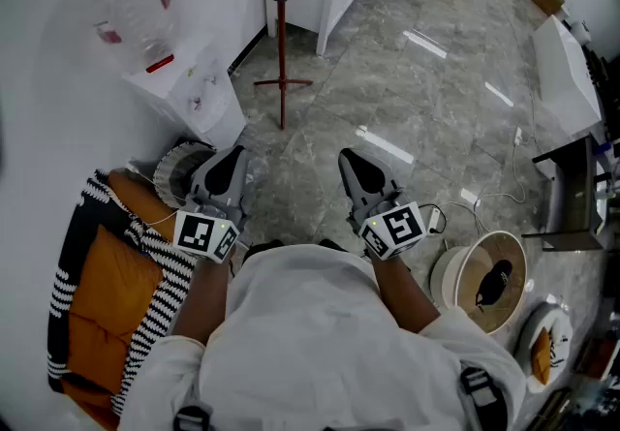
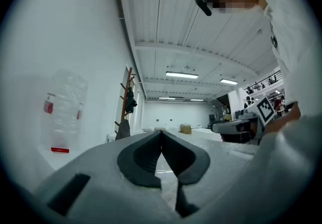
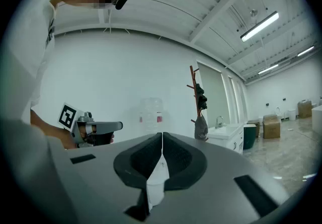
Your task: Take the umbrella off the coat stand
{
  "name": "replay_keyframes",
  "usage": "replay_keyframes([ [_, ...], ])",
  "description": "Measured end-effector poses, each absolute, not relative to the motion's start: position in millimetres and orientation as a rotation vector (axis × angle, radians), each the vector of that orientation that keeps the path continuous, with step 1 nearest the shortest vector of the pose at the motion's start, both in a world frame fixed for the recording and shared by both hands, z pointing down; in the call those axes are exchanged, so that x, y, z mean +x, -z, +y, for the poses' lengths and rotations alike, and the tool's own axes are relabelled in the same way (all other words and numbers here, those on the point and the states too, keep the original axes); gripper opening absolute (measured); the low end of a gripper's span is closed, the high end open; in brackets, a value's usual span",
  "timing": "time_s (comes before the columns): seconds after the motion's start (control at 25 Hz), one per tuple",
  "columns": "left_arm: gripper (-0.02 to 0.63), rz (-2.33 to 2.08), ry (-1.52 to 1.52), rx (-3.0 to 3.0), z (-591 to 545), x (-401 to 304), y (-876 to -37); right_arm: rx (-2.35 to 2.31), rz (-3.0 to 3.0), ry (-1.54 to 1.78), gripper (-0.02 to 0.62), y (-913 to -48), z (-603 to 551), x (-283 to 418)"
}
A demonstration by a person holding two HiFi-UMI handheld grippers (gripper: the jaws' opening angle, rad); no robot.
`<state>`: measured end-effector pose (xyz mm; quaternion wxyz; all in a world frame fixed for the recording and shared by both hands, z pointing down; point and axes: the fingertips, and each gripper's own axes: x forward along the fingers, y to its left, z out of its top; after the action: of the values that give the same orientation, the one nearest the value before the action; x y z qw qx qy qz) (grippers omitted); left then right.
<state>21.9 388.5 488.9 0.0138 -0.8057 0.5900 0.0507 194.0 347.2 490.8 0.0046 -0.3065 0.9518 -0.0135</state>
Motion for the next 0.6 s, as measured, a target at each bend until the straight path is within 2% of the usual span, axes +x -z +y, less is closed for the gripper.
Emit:
replay_keyframes([
  [0.36,0.009,1.804,-0.226,-2.547,386,-18,-488,-0.983,2.931,0.119,0.015,-494,341,176],
  [0.6,0.01,1.747,-0.229,-2.622,383,-36,-504,-0.96,2.914,0.047,0.015,-488,347,147],
])
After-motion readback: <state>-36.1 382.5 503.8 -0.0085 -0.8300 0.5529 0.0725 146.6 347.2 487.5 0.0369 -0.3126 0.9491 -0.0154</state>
